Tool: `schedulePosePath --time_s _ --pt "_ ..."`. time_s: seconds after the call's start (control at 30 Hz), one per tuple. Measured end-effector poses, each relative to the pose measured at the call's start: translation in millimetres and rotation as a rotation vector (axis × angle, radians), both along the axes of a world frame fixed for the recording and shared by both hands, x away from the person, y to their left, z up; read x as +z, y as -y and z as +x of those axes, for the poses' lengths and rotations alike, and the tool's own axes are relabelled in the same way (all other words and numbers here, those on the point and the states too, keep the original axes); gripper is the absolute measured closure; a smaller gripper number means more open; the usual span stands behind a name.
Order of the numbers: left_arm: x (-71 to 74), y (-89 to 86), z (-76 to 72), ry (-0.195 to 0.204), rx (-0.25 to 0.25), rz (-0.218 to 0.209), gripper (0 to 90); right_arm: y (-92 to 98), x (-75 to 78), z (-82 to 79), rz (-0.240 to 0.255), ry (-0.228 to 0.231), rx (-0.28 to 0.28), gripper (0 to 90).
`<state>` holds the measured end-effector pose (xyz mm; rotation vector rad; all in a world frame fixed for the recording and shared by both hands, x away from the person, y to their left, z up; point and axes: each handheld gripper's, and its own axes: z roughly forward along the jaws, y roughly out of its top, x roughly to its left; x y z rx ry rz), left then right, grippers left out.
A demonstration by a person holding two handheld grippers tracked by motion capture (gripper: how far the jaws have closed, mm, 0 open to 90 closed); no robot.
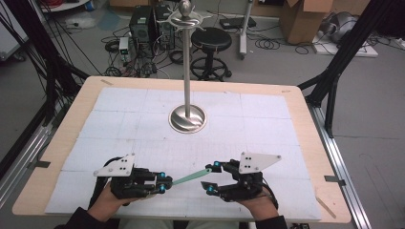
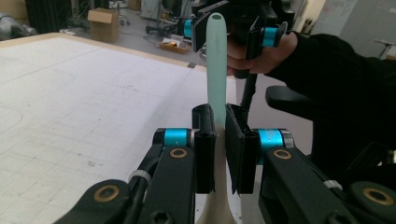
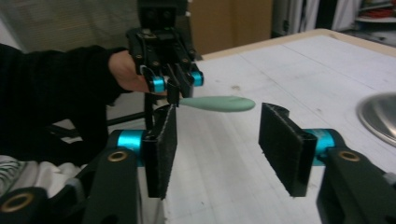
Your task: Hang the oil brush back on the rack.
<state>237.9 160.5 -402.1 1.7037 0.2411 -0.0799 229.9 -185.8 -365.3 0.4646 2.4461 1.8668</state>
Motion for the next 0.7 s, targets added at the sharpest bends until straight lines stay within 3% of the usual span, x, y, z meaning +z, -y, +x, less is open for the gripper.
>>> schedulePosePath --time_s 0.03,0.27,0.43,0.7 --pt "0.5 0.0 -1.0 -0.005 -0.012 -0.019 81.7 -2.8 2.4 0.4 0.006 0.002 0.024 49.9" --pt "0.0 1.3 -2.0 -0.003 -0.035 -0.035 81.7 -7.2 7.7 2.1 0.056 0.005 0.087 58.0" --pt "1.2 0.9 -3.1 -0.001 -0.039 -0.068 81.7 -9.4 7.2 2.2 0.09 0.005 0.097 56.5" --pt "3.3 1.9 -4.6 0.011 -0.041 -0.085 81.7 -14.6 3.4 1.1 0.106 0.001 0.11 55.9"
